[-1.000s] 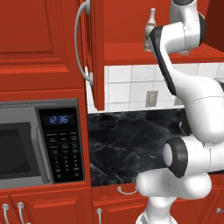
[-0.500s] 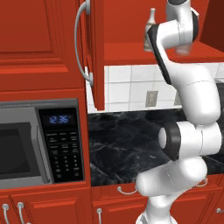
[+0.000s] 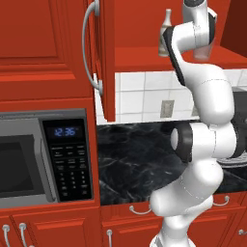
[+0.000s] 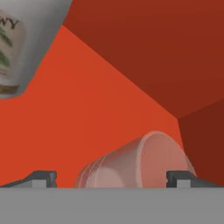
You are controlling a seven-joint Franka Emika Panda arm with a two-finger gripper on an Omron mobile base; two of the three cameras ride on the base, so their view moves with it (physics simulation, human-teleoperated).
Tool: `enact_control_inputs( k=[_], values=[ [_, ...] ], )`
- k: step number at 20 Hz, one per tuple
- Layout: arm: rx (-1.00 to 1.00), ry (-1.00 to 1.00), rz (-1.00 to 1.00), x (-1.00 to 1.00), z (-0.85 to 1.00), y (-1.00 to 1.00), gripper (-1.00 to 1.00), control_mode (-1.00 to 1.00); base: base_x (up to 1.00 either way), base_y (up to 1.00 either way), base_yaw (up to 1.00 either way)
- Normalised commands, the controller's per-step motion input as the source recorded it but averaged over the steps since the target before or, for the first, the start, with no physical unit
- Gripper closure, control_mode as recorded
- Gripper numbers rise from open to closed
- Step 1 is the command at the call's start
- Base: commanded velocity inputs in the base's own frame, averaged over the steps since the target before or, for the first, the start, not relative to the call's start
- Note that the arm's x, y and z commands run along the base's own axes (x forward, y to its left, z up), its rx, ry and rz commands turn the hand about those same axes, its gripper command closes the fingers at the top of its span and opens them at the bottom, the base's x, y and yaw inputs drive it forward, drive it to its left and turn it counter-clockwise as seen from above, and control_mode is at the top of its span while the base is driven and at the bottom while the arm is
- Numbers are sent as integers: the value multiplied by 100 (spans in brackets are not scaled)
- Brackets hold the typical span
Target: There is a bowl on the dining counter. Grab a lemon wedge from the fridge and place it in the bowl. Then get the liquor bottle and glass cup from the cabinet and place them next to the bowl.
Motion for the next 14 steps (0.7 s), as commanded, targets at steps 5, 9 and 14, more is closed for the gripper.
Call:
enact_control_inputs(
  k=[5,9,14],
  values=[
    [-1,0,0,32,0,-17,-100,-100,0,0,0],
    [0,0,0,22,0,-20,-100,-100,0,0,0],
    [-1,0,0,10,0,-18,-100,-100,0,0,0]
  ],
)
